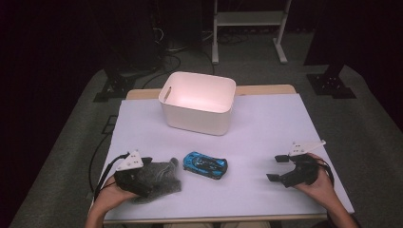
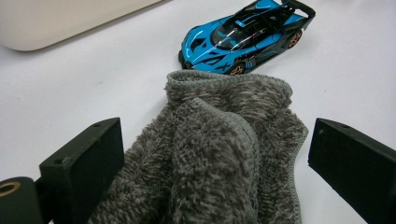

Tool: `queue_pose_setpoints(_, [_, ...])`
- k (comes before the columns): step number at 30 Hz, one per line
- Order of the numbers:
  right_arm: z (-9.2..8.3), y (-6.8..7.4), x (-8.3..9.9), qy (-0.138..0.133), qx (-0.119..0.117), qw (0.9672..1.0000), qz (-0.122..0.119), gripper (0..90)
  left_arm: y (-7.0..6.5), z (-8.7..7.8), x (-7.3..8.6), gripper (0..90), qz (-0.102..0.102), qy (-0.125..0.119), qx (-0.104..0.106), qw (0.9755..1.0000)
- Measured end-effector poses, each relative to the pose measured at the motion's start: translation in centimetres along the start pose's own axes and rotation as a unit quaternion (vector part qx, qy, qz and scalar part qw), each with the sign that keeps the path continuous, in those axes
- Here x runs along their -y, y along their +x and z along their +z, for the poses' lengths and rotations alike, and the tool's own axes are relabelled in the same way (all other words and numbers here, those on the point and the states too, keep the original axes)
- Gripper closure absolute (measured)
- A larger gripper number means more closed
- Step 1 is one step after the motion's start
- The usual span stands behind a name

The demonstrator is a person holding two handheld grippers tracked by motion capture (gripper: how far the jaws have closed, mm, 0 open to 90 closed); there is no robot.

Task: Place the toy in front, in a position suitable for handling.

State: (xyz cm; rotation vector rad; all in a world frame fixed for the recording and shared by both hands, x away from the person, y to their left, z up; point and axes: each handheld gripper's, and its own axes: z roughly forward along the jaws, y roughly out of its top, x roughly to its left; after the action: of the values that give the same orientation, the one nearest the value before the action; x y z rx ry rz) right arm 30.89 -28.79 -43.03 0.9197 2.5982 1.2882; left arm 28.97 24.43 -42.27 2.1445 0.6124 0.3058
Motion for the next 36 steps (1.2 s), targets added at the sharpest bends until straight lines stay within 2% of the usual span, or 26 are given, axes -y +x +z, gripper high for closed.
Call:
queue_pose_setpoints(13, [0.6, 0.5, -0.4, 0.003, -0.02, 0.9998, -0.004, 13.0, 0.0, 0.2, 0.1, 2.8, 0.001, 0.003, 0.005, 1.0])
queue_pose_setpoints(24, [2.6, 2.0, -3.2, 0.025, -0.044, 0.998, -0.037, 12.9, 0.0, 0.1, 0.1, 2.7, 0.0, 0.0, 0.007, 1.0])
queue_pose_setpoints(32, [3.0, 2.5, -5.4, 0.039, -0.052, 0.9961, -0.06, 12.9, 0.0, 0.1, 0.2, 2.7, 0.0, 0.001, 0.012, 0.9999])
queue_pose_setpoints(36, [3.1, 2.8, -6.3, 0.04, -0.058, 0.9955, -0.063, 12.8, 0.0, 0.0, 0.2, 2.6, -0.001, -0.001, 0.012, 0.9999])
